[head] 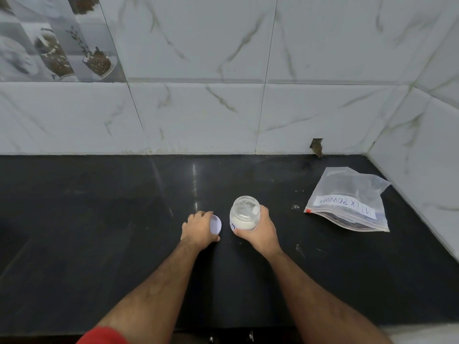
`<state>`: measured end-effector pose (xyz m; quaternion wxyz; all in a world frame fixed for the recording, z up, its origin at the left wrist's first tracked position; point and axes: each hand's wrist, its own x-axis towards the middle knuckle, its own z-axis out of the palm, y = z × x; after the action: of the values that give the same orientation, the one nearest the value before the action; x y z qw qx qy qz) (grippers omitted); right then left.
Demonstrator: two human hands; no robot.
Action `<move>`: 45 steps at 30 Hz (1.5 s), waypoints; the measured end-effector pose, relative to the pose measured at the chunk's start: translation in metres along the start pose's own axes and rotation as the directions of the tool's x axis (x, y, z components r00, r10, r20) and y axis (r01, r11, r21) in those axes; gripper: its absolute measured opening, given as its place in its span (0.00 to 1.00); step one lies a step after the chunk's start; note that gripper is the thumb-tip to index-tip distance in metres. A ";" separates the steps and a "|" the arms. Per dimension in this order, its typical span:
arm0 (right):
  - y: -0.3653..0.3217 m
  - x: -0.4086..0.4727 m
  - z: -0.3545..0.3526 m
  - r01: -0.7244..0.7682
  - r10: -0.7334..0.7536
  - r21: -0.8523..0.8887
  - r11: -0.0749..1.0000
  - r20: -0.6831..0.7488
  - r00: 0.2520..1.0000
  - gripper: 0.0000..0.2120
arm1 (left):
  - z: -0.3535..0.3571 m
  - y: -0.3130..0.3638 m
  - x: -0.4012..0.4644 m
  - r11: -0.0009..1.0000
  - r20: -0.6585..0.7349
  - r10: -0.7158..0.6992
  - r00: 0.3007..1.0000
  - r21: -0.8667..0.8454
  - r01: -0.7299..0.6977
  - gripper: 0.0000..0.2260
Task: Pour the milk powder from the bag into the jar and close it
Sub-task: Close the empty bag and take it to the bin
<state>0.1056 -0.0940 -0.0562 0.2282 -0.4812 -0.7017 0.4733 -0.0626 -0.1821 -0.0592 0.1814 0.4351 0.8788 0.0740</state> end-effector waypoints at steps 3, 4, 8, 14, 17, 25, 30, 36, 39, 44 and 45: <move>-0.004 -0.002 -0.003 -0.002 0.002 -0.014 1.000 0.001 1.000 0.33 | 0.000 -0.001 0.000 1.000 -0.002 -0.004 1.000 0.001 0.004 0.36; -0.003 -0.001 -0.004 0.001 -0.001 -0.018 1.000 0.000 1.000 0.31 | 0.000 -0.001 0.001 1.000 -0.006 -0.006 1.000 -0.010 0.006 0.36; -0.003 -0.004 -0.011 0.011 -0.011 -0.003 1.000 -0.002 1.000 0.30 | -0.003 0.001 0.004 0.997 -0.039 -0.011 0.999 -0.076 0.008 0.36; -0.003 -0.009 -0.017 -0.002 0.001 0.015 1.000 0.018 1.000 0.33 | -0.002 0.003 0.004 0.999 -0.026 -0.023 0.999 -0.048 0.022 0.36; 0.005 -0.005 -0.019 -0.008 0.008 -0.001 1.000 0.075 0.997 0.38 | 0.003 0.002 0.002 0.999 -0.011 -0.025 1.000 -0.029 0.024 0.38; 0.014 0.015 -0.083 0.002 0.011 -0.202 0.979 0.063 0.998 0.43 | -0.030 0.037 0.016 0.946 -0.284 0.087 0.955 -0.276 -0.169 0.25; 0.013 0.031 -0.157 -0.051 -0.011 -0.208 0.977 -0.287 0.958 0.26 | -0.063 0.122 0.030 0.833 -0.437 0.177 0.882 -0.411 -0.371 0.18; 0.051 0.054 -0.247 -0.197 0.076 -0.181 0.964 -0.523 0.849 0.18 | -0.038 0.235 0.047 0.784 -0.278 0.316 0.907 -0.462 -0.415 0.18; 0.080 0.066 -0.286 -0.290 0.155 -0.158 0.944 -0.564 0.811 0.16 | -0.007 0.272 0.054 0.819 -0.118 0.294 0.949 -0.480 -0.313 0.19; 0.111 0.098 -0.326 -0.460 0.377 -0.066 0.886 -0.475 0.795 0.21 | 0.032 0.305 0.075 0.859 0.050 0.239 0.970 -0.477 -0.187 0.18; 0.116 0.107 -0.330 -0.486 0.428 -0.031 0.873 -0.427 0.797 0.21 | 0.038 0.309 0.080 0.866 0.076 0.229 0.971 -0.471 -0.167 0.18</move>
<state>0.3681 0.1580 -0.0251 0.2137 -0.7389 -0.5325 0.3533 0.1356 0.0690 -0.0250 0.3277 0.4711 0.7729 0.2706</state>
